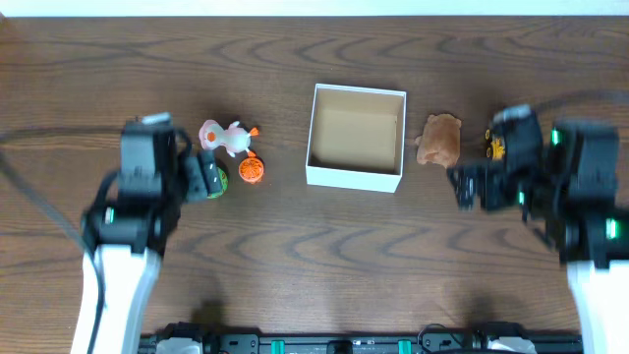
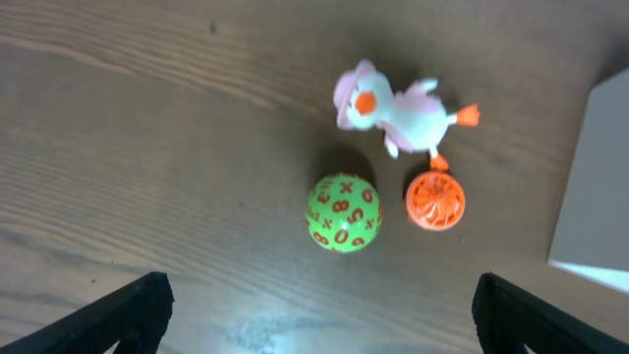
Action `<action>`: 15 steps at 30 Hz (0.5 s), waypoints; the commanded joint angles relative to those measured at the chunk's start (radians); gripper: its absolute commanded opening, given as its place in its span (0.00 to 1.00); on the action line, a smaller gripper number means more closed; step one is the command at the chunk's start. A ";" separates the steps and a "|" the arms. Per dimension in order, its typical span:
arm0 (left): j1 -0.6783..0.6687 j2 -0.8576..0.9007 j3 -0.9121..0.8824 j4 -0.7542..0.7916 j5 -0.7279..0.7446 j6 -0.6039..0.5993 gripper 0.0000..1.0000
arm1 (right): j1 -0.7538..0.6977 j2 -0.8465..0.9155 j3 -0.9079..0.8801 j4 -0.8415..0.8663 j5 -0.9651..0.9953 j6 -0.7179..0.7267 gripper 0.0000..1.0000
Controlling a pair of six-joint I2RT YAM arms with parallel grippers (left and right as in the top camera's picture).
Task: Pack container
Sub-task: 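Reach the right gripper to the brown plush toy and grasp it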
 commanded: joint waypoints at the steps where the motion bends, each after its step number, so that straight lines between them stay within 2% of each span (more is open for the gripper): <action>1: 0.005 0.130 0.116 -0.045 0.019 0.050 0.98 | 0.003 0.150 0.122 -0.027 0.080 -0.021 0.99; 7: 0.025 0.260 0.192 -0.079 0.019 0.050 0.98 | 0.002 0.338 0.167 0.025 0.020 0.005 0.99; 9: 0.043 0.273 0.192 -0.079 0.019 0.050 0.98 | 0.002 0.391 0.167 0.064 0.024 0.023 0.88; 15: 0.077 0.281 0.187 -0.086 0.018 0.050 0.98 | 0.002 0.563 0.167 0.171 0.142 0.214 0.88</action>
